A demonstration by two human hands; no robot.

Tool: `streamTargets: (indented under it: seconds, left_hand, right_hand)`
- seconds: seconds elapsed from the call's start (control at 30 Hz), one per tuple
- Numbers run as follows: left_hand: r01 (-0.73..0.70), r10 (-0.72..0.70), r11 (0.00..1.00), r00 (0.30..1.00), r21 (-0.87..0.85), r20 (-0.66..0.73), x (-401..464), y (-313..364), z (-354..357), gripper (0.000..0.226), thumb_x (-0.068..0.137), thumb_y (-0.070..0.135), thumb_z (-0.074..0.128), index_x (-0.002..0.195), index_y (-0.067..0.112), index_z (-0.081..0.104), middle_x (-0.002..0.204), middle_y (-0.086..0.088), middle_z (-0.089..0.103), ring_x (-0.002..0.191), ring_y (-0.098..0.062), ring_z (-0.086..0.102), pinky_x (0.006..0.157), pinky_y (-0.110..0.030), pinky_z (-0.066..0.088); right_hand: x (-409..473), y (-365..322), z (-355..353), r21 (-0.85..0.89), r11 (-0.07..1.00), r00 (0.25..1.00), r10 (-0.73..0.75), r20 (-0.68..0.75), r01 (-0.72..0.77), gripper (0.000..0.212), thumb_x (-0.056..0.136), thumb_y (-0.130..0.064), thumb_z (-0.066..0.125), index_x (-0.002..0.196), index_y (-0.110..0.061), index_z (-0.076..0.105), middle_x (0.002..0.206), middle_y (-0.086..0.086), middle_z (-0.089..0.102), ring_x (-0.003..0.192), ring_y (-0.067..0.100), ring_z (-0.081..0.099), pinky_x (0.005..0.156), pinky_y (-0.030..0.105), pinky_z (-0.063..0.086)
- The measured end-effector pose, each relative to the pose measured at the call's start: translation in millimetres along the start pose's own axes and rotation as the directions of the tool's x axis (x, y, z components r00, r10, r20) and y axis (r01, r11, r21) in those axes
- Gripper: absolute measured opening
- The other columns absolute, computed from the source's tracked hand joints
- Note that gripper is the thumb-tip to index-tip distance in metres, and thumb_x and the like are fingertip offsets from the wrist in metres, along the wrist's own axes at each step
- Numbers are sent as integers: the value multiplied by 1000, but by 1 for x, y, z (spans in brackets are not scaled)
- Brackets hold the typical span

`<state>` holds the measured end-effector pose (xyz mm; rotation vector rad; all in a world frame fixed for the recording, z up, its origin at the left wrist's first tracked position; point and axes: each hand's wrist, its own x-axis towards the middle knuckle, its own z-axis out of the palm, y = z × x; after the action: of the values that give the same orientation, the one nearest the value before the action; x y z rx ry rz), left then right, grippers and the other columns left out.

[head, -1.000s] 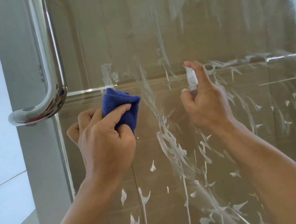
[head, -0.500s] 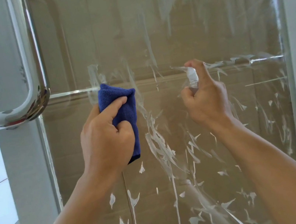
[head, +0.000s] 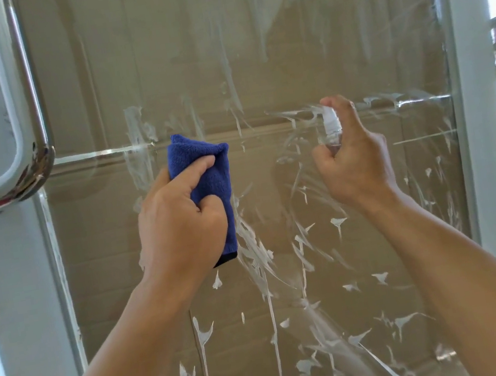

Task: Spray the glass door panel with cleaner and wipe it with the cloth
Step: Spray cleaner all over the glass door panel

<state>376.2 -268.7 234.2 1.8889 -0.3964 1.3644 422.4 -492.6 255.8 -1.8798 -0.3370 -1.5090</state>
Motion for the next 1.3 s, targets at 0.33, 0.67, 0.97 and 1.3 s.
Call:
streamTargets:
  seconds: [0.33,0.67,0.97,1.3]
  left_hand:
    - [-4,5,1000,1000,-16,4,-1,11,9,55,80,3,55,124,34,66,94,22,52,57,-10,53,68,-31,50]
    - [-24,25,1000,999,-17,20,-5,12,10,56,80,2,55,125,34,66,94,20,55,61,-8,54,62,-22,42]
    - [-25,25,999,1000,-27,14,-7,19,8,57,79,1,54,124,34,67,98,15,57,61,-9,54,66,-26,47]
    - [-15,16,1000,1000,-13,13,-10,17,4,58,80,2,54,123,38,66,96,16,57,64,-9,54,67,-23,45]
  right_hand:
    - [-2,15,-6,98,983,985,147,91,-156,51,103,-28,48,149,-22,26,62,-3,57,57,15,57,65,33,46]
    - [3,14,-30,584,557,801,324,503,-591,16,96,-24,66,110,-18,60,81,1,64,79,21,69,78,44,59]
    - [5,16,-45,587,344,664,549,508,-733,57,79,-77,62,75,-20,67,65,1,61,50,17,55,57,29,49]
    - [6,18,-44,575,290,602,638,480,-765,71,72,-86,54,48,-20,57,55,-1,52,48,16,48,52,26,45]
